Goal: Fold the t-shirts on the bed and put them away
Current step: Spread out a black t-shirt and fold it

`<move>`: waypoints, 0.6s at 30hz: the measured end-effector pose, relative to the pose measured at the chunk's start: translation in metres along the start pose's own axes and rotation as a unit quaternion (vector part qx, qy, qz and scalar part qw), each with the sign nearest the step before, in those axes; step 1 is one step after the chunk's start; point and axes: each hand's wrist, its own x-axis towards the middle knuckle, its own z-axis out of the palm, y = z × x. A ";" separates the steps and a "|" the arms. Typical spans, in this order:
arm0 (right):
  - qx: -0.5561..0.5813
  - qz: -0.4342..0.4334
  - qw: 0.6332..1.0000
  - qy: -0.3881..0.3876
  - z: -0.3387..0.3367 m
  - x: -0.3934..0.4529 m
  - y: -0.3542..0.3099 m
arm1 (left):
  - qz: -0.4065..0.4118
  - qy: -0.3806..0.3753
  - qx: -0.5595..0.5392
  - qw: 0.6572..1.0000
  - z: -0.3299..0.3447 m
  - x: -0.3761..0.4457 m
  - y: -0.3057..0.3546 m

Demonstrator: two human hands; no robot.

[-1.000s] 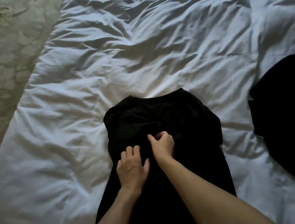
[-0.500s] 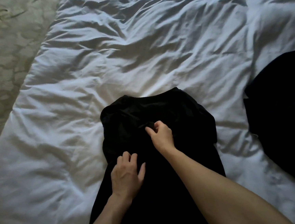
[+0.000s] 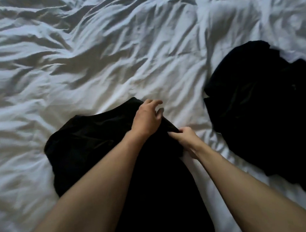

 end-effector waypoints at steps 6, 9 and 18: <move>0.054 -0.183 0.958 0.213 -0.016 -0.010 -0.006 | -0.104 -0.102 0.115 0.983 0.008 0.015 -0.010; -0.022 -0.264 0.929 0.260 -0.022 -0.025 -0.016 | -0.103 -0.028 0.051 0.993 0.014 0.007 -0.002; -0.474 -0.434 0.729 0.236 0.046 -0.085 -0.011 | -0.282 -0.215 -0.192 0.915 -0.046 -0.009 0.046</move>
